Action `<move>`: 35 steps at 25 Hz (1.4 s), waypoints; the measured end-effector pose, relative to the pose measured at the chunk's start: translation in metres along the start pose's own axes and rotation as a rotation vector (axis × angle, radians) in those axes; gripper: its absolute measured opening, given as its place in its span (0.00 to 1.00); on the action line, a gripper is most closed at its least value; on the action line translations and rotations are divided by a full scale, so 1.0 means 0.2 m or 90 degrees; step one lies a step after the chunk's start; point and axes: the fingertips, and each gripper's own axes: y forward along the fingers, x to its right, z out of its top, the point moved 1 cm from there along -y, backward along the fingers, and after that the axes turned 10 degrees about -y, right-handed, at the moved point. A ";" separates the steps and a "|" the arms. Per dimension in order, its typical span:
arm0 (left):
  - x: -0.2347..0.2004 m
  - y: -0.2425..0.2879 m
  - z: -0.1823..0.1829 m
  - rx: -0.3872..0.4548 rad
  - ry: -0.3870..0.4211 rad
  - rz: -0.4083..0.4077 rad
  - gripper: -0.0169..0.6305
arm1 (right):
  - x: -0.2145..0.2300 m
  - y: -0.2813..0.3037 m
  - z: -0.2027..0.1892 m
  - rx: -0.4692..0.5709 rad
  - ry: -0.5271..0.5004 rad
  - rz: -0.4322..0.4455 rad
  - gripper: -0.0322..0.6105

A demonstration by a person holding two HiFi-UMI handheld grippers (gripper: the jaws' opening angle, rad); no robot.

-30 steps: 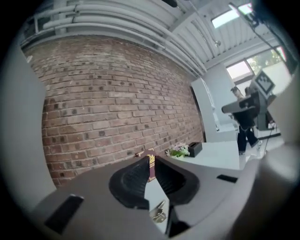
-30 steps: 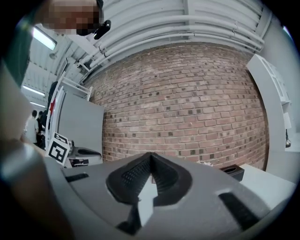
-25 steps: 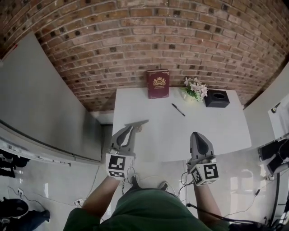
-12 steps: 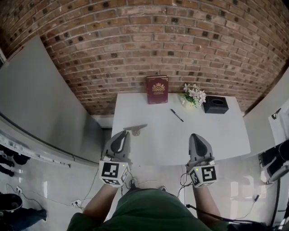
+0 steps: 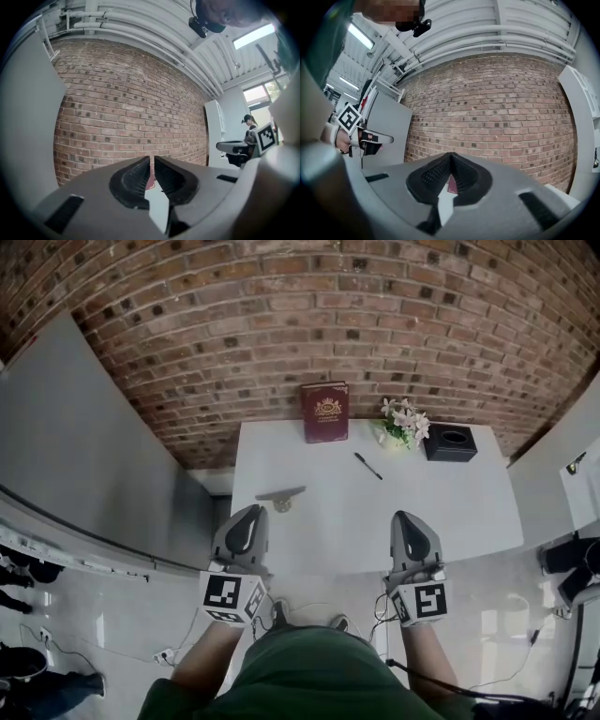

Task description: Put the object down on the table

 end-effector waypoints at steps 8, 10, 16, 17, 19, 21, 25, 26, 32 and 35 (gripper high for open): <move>0.00 0.01 -0.02 0.014 0.017 -0.025 0.07 | -0.03 -0.01 0.03 0.006 -0.017 -0.005 0.05; 0.00 0.01 -0.03 0.014 0.015 -0.027 0.07 | -0.04 -0.02 0.03 0.003 -0.017 -0.006 0.05; -0.01 0.02 -0.01 0.017 0.027 -0.029 0.07 | -0.06 -0.01 0.05 0.005 -0.025 -0.002 0.05; -0.01 0.02 -0.01 0.018 0.029 -0.030 0.07 | -0.06 -0.01 0.05 0.006 -0.024 -0.002 0.05; -0.01 0.01 0.01 0.016 0.029 -0.026 0.07 | -0.06 0.00 0.06 0.010 -0.022 -0.003 0.05; -0.01 0.01 0.01 0.013 0.029 -0.022 0.07 | -0.07 0.00 0.06 0.013 -0.019 -0.003 0.05; -0.03 0.00 -0.01 0.017 0.034 -0.024 0.07 | -0.10 0.00 0.06 0.010 -0.012 0.002 0.05; -0.03 0.00 0.00 0.016 0.035 -0.023 0.07 | -0.10 0.00 0.06 0.010 -0.014 0.003 0.05; -0.03 0.00 0.01 0.009 0.032 -0.017 0.07 | -0.10 0.00 0.07 0.017 -0.026 0.005 0.05; -0.04 0.00 -0.03 0.009 0.037 -0.023 0.07 | -0.11 0.00 0.06 0.013 -0.027 0.008 0.05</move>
